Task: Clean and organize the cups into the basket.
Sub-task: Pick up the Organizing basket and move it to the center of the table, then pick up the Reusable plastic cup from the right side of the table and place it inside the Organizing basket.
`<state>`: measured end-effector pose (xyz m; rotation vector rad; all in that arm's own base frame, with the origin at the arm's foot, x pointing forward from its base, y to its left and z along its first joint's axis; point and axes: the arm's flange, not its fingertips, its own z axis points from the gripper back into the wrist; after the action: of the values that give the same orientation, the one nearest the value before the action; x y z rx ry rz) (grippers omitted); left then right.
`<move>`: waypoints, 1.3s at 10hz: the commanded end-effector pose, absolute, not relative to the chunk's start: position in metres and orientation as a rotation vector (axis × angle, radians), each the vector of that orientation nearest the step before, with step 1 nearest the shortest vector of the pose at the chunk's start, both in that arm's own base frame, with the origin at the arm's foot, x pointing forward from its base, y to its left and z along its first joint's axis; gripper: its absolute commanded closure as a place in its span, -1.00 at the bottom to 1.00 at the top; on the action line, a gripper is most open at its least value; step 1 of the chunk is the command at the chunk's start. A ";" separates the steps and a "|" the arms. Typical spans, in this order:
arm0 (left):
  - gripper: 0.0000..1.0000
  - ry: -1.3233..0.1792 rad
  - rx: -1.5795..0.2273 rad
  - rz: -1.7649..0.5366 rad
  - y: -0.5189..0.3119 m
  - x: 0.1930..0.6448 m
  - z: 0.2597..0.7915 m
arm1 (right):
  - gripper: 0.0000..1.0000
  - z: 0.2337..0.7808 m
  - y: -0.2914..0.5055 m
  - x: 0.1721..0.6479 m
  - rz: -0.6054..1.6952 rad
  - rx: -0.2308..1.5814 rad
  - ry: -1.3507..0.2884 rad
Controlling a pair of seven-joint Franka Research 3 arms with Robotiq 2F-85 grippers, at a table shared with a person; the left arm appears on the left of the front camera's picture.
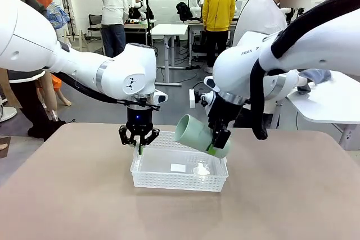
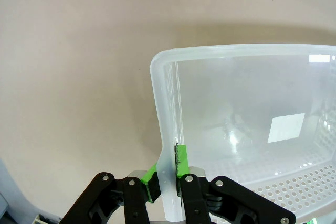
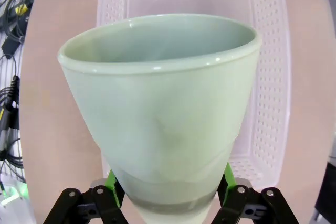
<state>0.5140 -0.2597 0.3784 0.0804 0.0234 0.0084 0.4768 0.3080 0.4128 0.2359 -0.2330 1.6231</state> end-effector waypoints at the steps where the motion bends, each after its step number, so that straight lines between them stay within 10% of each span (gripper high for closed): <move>1: 1.00 0.023 0.082 0.011 -0.260 0.514 0.378 | -0.62 0.399 0.315 0.477 1.628 0.219 -0.215; 11: 1.00 0.023 0.082 0.011 -0.260 0.514 0.378 | -0.62 0.351 0.334 0.472 1.667 0.286 -0.118; 13: 1.00 0.023 0.082 0.011 -0.260 0.514 0.378 | -0.96 0.353 0.336 0.472 1.664 0.301 -0.119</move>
<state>0.5140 -0.2597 0.3784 0.0804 0.0235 0.0083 0.4702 0.3326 0.3509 0.3145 -0.1256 1.6515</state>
